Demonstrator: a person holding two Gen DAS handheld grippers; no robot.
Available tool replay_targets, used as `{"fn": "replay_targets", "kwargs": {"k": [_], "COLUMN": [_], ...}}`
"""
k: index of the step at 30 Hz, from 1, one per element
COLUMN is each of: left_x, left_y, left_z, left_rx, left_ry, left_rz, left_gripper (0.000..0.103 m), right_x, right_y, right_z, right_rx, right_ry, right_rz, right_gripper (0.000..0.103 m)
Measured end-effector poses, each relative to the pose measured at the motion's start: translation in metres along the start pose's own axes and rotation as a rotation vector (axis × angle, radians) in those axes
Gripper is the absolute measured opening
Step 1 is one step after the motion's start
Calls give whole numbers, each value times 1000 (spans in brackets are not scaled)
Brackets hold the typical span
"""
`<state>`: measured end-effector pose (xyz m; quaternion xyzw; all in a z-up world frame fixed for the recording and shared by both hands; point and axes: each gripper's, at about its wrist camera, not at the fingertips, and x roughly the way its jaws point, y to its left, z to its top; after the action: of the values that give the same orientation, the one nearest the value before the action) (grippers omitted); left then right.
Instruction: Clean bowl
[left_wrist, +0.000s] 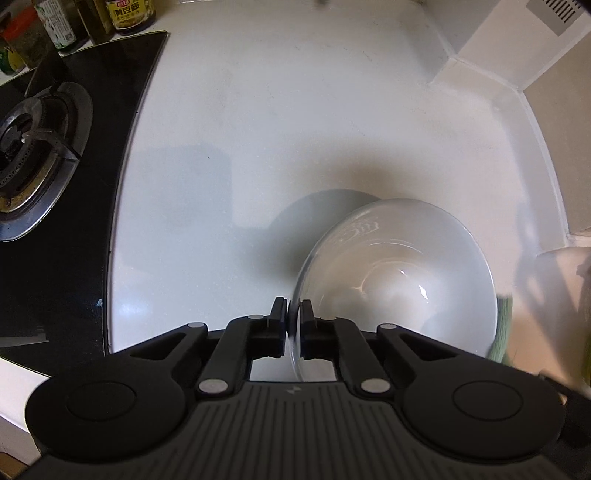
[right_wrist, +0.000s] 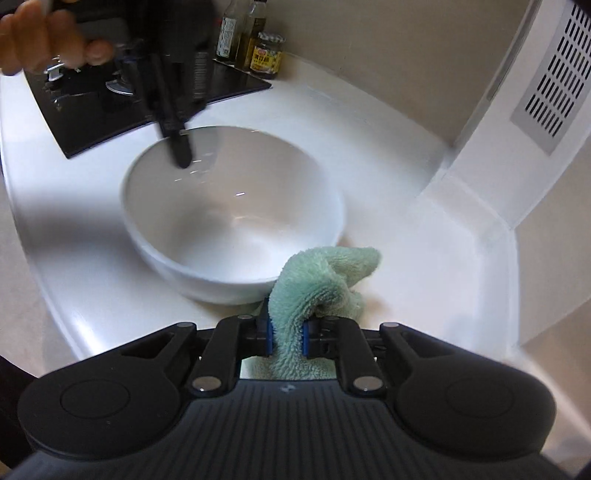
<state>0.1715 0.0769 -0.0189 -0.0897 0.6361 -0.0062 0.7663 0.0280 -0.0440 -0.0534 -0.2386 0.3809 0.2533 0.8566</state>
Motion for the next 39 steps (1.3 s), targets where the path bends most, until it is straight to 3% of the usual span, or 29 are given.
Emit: {"fn": "replay_targets", "kwargs": {"k": [3,10,14,21,26,31,32,34,39], "left_x": [0,-7,-7,-6,-3,-3,-3,-3,-2], "left_y": [-1,1,-1,4,6,4,4,4,-3], "left_z": [-4,-6,-14,-16,-14,-16,-16,-16,-14], "left_rx": [6,29,46,63,66,90,92,96,158], "left_ry": [-9,-17,-3,-3,-1,-11,-12,-16,-46], "left_rz": [11,18,4,-18,-40,-35,-36,-34,7], "left_gripper": [3,2,3,5,5,5,5,5,4], "right_x": [-4,-10,-9,-21,-54,-50,-43,-20,26], "right_y": [20,57,78,67,11,-58,-66,-83,-94], "right_z": [-5,-4,12,34,16,18,20,27,62], "right_rx": [98,108,99,162,107,-32,-50,-92,-157], "right_ry": [-21,-69,-143,-265,-207,-40,-21,26,50], "right_rz": [40,140,215,313,323,65,53,94,243], "right_gripper": [11,11,11,11,11,11,12,11,11]}}
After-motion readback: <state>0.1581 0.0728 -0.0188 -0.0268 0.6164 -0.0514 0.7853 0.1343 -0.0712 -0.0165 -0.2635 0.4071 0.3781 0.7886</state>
